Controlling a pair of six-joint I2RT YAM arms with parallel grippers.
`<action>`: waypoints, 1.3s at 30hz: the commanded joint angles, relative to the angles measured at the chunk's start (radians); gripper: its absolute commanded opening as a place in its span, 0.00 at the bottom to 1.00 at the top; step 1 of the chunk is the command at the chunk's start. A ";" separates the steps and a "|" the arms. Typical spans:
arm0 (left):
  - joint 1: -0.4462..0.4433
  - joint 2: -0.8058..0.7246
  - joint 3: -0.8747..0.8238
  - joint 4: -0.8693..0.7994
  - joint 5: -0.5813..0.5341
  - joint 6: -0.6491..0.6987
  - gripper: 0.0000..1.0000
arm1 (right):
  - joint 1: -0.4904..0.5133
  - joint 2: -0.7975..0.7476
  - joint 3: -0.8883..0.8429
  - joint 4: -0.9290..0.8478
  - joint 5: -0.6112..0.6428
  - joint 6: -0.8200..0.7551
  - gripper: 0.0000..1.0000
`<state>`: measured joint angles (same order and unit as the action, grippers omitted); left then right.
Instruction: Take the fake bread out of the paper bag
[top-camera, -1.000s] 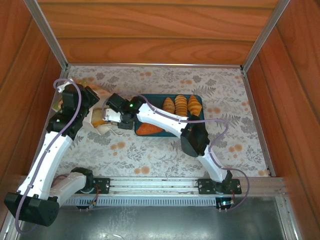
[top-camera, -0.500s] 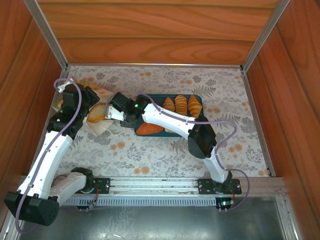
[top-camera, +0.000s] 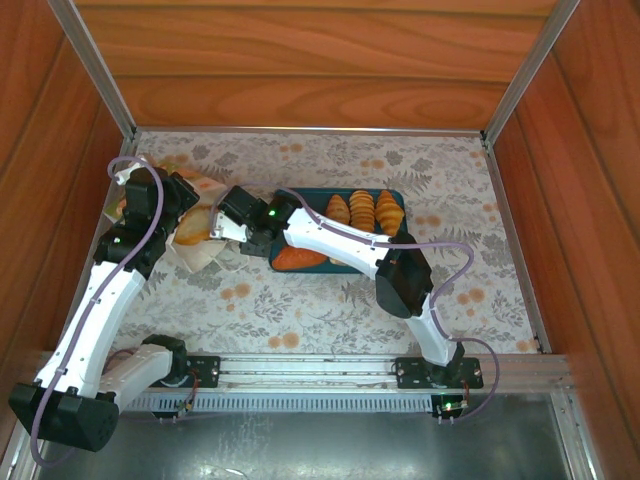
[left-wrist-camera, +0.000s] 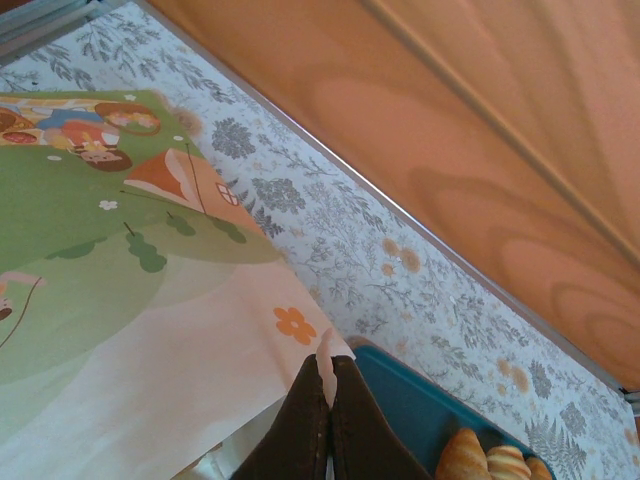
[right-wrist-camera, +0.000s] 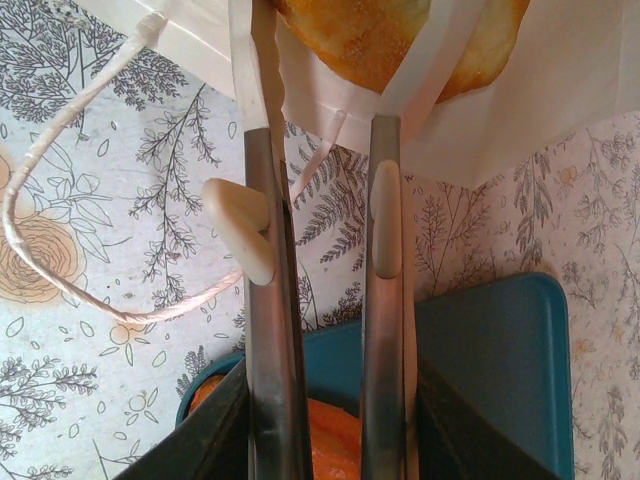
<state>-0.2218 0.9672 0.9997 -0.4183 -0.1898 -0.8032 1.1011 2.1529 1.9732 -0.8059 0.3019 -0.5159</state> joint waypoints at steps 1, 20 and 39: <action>0.009 0.000 0.028 0.004 -0.019 0.010 0.00 | 0.010 -0.071 -0.007 0.040 0.014 0.018 0.36; 0.009 0.022 0.042 0.004 -0.011 0.006 0.00 | 0.016 -0.158 -0.091 0.065 -0.015 0.052 0.36; 0.009 -0.010 0.031 0.003 -0.049 0.022 0.00 | 0.036 -0.357 -0.258 -0.009 0.001 0.056 0.37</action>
<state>-0.2218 0.9791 1.0092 -0.4183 -0.2142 -0.8009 1.1267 1.8679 1.7359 -0.8196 0.3023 -0.4835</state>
